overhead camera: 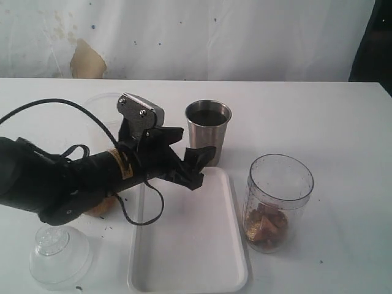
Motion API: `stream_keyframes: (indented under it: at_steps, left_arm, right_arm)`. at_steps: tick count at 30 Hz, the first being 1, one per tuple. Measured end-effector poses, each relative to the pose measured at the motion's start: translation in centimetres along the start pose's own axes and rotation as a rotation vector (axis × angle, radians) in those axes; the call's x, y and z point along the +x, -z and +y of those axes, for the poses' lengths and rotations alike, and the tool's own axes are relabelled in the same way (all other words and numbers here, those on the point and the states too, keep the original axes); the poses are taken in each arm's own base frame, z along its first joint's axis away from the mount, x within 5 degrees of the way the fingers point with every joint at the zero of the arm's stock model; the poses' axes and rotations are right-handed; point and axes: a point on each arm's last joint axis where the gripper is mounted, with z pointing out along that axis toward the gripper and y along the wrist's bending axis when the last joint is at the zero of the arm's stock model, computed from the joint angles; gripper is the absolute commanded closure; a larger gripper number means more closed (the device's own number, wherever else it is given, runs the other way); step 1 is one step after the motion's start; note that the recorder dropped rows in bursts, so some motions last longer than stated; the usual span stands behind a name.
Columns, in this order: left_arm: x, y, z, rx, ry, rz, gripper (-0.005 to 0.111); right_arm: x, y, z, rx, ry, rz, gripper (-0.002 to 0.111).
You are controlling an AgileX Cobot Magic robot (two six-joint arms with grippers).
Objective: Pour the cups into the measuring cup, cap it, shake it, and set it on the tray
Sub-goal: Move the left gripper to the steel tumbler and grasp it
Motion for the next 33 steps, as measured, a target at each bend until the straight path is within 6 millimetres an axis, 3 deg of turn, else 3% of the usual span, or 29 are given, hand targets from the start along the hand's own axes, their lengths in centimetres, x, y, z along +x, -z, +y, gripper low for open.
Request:
stream_keyframes:
  at_steps: [5, 15, 33]
  left_arm:
    - [0.5, -2.0, 0.5, -0.002, 0.001, -0.003, 0.011]
    - [1.3, -5.3, 1.5, -0.026, -0.023, -0.021, 0.011]
    - [2.8, -9.1, 3.4, -0.139, -0.02, -0.034, 0.011]
  right_arm:
    - [0.0, 0.0, 0.0, 0.0, 0.0, 0.0, 0.108]
    - [0.0, 0.0, 0.0, 0.0, 0.0, 0.0, 0.108]
    - [0.0, 0.0, 0.0, 0.0, 0.0, 0.0, 0.108]
